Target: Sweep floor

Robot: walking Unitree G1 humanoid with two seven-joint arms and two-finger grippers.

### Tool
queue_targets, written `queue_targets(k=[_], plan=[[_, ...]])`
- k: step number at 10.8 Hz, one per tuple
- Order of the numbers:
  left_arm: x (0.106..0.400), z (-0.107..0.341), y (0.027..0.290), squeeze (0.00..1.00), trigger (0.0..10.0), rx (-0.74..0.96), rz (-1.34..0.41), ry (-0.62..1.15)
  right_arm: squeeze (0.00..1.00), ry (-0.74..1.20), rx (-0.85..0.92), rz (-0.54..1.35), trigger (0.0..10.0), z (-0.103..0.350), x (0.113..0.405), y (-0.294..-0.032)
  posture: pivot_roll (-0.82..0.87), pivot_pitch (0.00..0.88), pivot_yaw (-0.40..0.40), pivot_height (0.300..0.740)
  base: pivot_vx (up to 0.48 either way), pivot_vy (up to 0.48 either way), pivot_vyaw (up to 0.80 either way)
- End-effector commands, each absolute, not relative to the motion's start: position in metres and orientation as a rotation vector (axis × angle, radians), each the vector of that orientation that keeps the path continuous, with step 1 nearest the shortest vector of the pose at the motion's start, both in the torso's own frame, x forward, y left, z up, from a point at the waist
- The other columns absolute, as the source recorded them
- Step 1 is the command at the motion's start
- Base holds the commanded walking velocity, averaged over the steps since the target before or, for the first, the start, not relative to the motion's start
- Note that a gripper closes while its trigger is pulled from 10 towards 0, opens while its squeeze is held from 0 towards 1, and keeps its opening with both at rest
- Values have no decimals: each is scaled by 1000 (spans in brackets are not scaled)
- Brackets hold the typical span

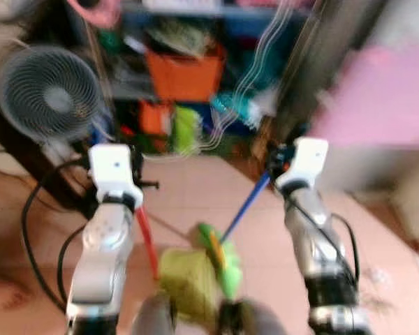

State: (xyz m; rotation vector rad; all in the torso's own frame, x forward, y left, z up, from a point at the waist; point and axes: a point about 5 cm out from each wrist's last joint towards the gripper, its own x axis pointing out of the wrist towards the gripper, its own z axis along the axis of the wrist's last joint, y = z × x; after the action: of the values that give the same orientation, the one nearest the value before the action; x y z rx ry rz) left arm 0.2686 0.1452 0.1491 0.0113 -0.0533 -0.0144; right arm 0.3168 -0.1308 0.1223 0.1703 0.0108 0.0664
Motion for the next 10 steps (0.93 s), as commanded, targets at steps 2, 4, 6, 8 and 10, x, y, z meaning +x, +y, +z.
queue_targets(k=[2, 4, 6, 8, 10], plan=[[268, 155, 142, 0, 10000, 5, -16, -91, 0, 31, 175, 63, 10000, 119, 318, -128, 85, 110, -39, 740, 0, 0, 0], [269, 157, 144, 0, 10000, -8, -10, -106, 0, 14, 167, 29, 10000, 121, 320, -132, 83, 96, -31, 740, 0, 0, 0], [277, 159, 151, 0, 10000, -50, 16, -110, 0, 1, 167, 10, 10000, 126, 328, -131, 81, 90, -26, 740, 0, 0, -400], [280, 163, 153, 0, 10000, -25, 17, -117, 0, 2, 160, 6, 10000, 127, 333, -130, 93, 94, -32, 740, 0, 0, -800], [281, 162, 150, 0, 10000, -54, 4, -99, 0, 17, 166, -18, 10000, 123, 333, -129, 96, 95, -33, 740, 0, 0, -800]])
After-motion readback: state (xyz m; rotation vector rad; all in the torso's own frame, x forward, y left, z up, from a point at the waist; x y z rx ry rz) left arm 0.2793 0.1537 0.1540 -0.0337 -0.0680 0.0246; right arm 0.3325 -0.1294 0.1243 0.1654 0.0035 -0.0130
